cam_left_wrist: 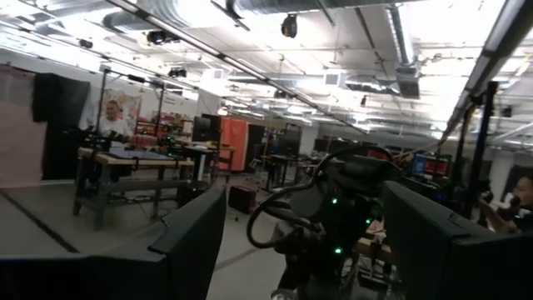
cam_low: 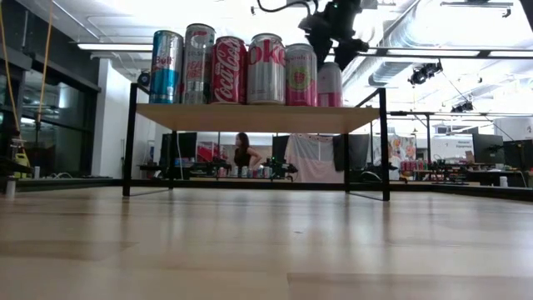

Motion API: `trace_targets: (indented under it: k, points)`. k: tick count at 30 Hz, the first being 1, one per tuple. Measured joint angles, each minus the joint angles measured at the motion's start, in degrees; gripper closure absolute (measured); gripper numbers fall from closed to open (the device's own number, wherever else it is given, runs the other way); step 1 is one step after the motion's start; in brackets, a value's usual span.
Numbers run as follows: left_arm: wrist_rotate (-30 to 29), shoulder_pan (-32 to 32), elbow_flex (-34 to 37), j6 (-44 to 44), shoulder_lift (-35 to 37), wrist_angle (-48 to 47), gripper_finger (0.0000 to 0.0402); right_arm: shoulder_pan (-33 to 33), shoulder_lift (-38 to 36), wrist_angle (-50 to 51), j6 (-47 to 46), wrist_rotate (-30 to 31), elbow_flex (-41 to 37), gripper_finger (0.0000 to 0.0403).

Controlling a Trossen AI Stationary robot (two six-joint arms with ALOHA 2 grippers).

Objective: Place canned beverage on shelf
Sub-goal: Put the pink-white soda can aligned with the other pink-white soda can on the shelf

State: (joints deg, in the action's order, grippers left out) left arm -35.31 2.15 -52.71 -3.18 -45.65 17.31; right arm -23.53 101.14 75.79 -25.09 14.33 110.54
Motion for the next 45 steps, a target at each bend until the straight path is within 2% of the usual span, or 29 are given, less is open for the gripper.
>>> trace_targets:
  k: [6, 10, 14, 18, 22, 27, 37, 41, 45]
  points:
    - [-1.58, 0.0, 0.0, 0.11, -0.02, 0.2, 0.0145, -3.02, -0.07, -1.69, 22.17, -10.92, 0.07, 0.0128]
    - [-1.61, 0.0, 0.0, 1.06, -0.02, 0.19, 0.0145, -4.63, -0.07, -1.62, 33.78, -15.58, 0.07, 0.0128]
    - [-1.61, 0.0, 0.0, 2.8, -0.03, 0.16, 0.0145, -6.24, -0.07, -1.41, 40.35, -19.48, 0.07, 0.0128]
    - [-1.61, 0.0, 0.0, 4.2, -0.02, 0.16, 0.0145, -6.78, -0.07, -1.12, 45.02, -20.17, 0.15, 0.0128]
    - [-1.61, 0.0, 0.0, 4.48, -0.04, 0.16, 0.0145, -6.84, 0.04, -0.47, 48.08, -19.91, 0.93, 0.01]
    - [-1.61, 0.0, 0.0, 4.52, -0.04, 0.16, 0.0145, -6.69, 0.2, 1.06, 49.14, -18.44, 2.82, 0.0069]
    - [-1.61, 0.01, 0.0, 4.53, -0.09, 0.12, 0.0145, -6.85, 0.15, 1.93, 45.28, -18.86, 8.76, 0.0063]
    - [-1.6, 0.01, 0.0, 4.52, -0.09, 0.09, 0.0145, -7.91, 0.11, 2.69, 38.2, -18.87, 12.86, 0.0062]
    - [-1.59, 0.0, 0.0, 4.52, -0.09, -0.03, 0.0145, -9.32, -0.28, 4.4, 23.78, -18.89, 14.65, 0.0062]
